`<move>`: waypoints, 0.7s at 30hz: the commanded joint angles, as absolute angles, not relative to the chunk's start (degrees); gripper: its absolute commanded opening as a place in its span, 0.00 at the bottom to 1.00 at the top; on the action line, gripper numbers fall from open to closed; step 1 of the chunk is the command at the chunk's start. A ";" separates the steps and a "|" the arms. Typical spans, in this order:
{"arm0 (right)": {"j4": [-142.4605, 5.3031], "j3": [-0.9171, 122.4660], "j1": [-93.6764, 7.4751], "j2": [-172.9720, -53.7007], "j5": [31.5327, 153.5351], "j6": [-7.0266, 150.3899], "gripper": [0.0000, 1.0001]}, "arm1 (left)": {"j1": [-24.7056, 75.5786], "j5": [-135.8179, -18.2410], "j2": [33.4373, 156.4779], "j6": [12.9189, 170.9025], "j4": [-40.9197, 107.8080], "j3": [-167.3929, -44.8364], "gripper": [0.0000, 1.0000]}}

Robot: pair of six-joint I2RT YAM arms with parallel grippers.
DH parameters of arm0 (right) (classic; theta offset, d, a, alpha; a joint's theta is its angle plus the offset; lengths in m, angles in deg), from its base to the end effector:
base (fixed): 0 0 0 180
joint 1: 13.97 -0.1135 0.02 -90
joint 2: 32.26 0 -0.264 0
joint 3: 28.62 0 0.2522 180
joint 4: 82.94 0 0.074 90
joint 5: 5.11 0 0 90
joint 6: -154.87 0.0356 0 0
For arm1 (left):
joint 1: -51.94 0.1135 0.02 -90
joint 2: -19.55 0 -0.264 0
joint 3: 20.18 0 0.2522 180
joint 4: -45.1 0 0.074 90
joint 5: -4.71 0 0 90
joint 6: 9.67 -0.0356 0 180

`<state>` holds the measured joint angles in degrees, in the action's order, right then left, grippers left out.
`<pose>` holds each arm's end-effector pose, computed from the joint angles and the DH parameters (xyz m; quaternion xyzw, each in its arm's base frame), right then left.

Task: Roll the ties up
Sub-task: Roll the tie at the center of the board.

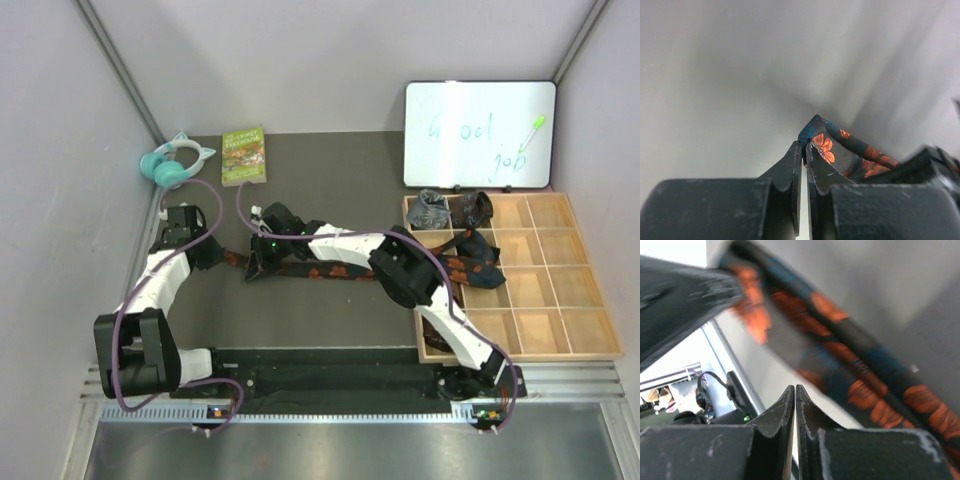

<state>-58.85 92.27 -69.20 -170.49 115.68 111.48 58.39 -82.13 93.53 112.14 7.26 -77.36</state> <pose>0.2907 0.4507 0.1450 -0.1749 0.8681 0.4603 0.0621 0.2506 0.0264 0.2050 -0.3042 0.9026 -0.0923 0.2904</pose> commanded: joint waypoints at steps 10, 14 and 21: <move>-63.02 97.99 -64.95 -174.73 118.38 117.16 0.04 | 53.52 -84.76 90.57 111.88 4.27 -79.47 0.01; -63.20 97.91 -64.51 -174.90 119.78 117.16 0.04 | 52.20 -86.87 90.57 111.88 4.09 -79.82 0.01; -66.01 90.18 -64.86 -168.58 123.83 116.64 0.05 | 52.11 -92.14 92.67 110.83 3.31 -82.10 0.00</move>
<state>-62.52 94.06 -64.50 -174.71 120.84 117.16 52.30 -87.64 92.08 111.82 3.72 -78.52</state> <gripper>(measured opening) 0.048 0.088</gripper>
